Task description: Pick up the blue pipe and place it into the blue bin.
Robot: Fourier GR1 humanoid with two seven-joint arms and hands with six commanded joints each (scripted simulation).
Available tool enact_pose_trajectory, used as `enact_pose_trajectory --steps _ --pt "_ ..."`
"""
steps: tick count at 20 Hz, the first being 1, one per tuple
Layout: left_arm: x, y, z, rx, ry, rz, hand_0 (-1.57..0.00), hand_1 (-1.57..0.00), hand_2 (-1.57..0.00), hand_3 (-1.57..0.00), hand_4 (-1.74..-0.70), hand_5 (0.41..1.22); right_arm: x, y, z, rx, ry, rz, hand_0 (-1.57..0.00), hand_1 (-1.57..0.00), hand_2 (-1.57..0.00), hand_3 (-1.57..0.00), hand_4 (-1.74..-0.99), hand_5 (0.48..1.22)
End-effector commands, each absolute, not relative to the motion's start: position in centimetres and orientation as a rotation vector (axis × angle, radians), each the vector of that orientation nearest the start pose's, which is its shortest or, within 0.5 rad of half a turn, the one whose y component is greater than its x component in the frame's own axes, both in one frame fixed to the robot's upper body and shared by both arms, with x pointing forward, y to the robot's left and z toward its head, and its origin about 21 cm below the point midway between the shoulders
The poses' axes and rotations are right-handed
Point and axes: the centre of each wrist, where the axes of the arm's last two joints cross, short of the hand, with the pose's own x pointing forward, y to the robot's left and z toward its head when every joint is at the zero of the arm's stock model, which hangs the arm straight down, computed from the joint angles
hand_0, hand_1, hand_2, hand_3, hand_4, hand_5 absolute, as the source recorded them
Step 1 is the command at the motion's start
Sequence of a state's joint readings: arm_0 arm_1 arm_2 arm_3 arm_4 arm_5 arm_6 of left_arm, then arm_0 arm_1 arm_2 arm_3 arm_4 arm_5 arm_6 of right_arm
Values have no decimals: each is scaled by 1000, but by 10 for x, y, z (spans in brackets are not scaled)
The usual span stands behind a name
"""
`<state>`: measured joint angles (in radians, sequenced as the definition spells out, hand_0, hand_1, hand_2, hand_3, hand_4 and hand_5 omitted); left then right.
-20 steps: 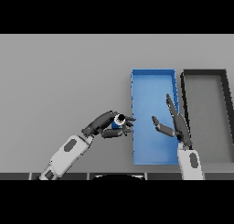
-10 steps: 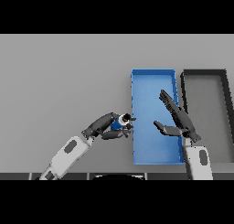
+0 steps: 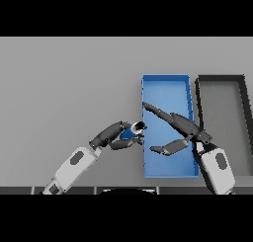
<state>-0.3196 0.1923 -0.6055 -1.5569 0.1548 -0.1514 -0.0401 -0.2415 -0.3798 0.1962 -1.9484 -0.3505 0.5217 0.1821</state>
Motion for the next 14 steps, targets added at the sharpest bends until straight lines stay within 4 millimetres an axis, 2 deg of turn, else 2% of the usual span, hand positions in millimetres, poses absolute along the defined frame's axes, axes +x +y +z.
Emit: enact_pose_trajectory --steps 1,4,8,14 --pt "265 103 48 -589 -1659 -806 -1571 -1571 -1571 -1435 -1732 1221 261 -206 157 569 -1747 968 1 1 1 1 -1297 526" --pt "270 104 48 -592 -1660 -806 -1571 -1571 -1571 -1437 -1732 1221 265 -188 167 616 -1748 1086 1 1 1 1 -1304 532" --pt "269 106 48 -630 -1685 -813 -1571 -1571 -1571 -1469 -1730 1221 277 -163 174 660 -1721 1183 1 1 1 1 -1260 531" --pt "271 108 47 -655 -1647 -812 -1571 -1571 -1571 -1515 -1733 1221 290 -133 176 682 -1662 1224 1 1 1 1 -1222 512"
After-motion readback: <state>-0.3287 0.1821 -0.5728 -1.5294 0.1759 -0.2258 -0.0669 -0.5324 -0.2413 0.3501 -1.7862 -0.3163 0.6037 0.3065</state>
